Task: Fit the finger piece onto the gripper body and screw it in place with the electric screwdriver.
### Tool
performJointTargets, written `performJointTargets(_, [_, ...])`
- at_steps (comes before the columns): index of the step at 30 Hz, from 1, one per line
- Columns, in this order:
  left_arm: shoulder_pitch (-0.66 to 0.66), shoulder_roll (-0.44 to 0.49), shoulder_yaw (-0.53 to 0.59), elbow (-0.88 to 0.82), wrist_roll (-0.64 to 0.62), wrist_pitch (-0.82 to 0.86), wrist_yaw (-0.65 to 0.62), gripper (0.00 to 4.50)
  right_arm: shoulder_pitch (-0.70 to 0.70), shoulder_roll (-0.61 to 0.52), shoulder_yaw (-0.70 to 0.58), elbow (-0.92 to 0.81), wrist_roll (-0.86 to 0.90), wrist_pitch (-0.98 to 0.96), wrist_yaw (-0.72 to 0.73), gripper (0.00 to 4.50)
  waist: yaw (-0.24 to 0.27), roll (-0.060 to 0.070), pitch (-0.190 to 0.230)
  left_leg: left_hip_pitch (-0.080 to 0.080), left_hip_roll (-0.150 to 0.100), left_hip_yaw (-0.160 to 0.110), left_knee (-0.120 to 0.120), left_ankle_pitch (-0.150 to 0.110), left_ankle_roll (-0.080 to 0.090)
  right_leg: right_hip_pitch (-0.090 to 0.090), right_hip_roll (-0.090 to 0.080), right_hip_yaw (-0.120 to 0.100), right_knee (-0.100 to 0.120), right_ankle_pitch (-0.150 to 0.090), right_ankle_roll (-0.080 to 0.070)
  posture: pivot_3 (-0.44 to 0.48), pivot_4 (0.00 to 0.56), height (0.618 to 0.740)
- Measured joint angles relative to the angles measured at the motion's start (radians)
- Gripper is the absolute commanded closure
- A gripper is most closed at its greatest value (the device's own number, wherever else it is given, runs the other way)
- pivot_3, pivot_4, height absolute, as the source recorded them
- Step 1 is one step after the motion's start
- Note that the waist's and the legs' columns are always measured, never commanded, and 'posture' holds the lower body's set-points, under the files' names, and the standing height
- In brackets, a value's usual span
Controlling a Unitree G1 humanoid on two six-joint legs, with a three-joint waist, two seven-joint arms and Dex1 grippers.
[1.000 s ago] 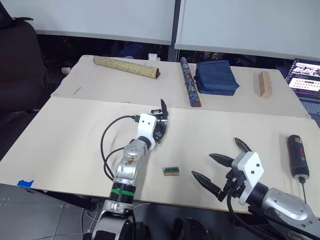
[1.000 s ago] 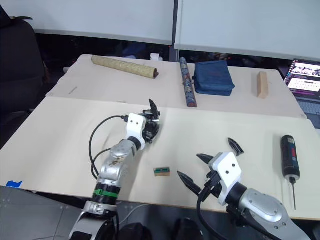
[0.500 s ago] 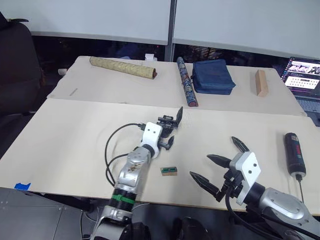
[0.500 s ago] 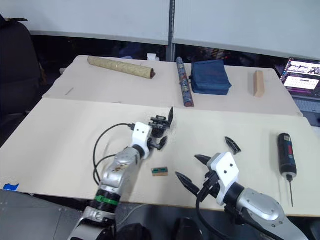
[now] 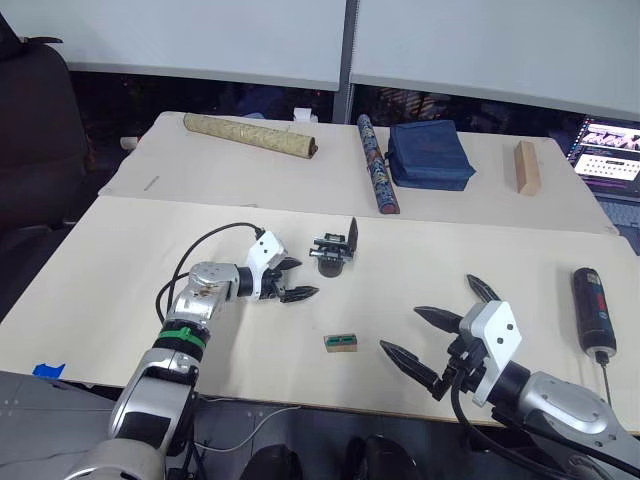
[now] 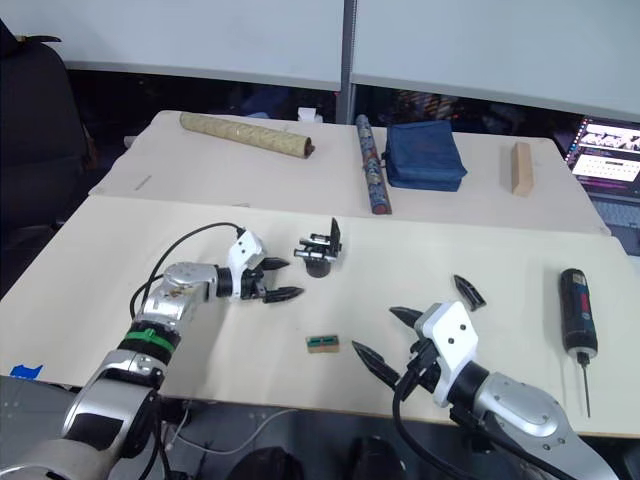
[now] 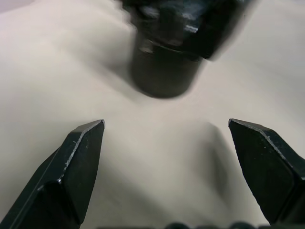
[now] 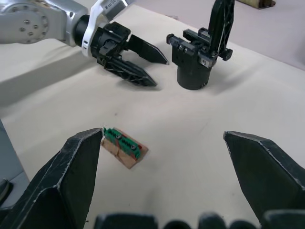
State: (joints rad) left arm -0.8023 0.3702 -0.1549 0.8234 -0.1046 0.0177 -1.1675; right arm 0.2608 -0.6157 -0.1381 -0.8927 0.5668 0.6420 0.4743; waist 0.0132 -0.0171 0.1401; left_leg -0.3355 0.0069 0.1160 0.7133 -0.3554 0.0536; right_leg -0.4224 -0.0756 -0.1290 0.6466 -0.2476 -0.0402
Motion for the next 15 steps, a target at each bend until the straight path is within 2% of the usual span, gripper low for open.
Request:
performJointTargets(3, [-0.1, -0.028, -0.013, 0.188, 0.034, -0.132, -0.05, 0.11, -0.001, -0.001, -0.003, -0.001, 0.001, 0.0, 0.0, 0.0, -0.001, 0.0, 0.0, 0.0, -0.001, 0.0, 0.0, 0.0, 0.0, 0.0, 0.0, 0.0, 0.0, 0.0, 0.0, 0.0, 0.15, 0.74])
performJointTargets(7, [-0.2, -0.078, -0.003, 0.36, 0.073, -0.224, -0.02, 0.11, -0.006, -0.002, -0.005, -0.001, 0.002, 0.001, -0.003, 0.0, -0.002, -0.001, 0.0, 0.0, -0.001, -0.001, 0.0, 0.0, 0.0, 0.0, -0.001, 0.003, 0.0, 0.0, 0.0, 0.0, 0.15, 0.74])
performJointTargets(15, [-0.231, -0.146, 0.031, 0.458, 0.108, -0.253, 0.081, 0.11, -0.009, -0.003, -0.006, -0.011, 0.004, 0.003, -0.018, 0.0, -0.002, -0.001, 0.0, -0.001, 0.0, -0.002, 0.001, 0.0, 0.001, 0.0, -0.001, 0.004, 0.0, 0.0, 0.0, 0.0, 0.15, 0.74])
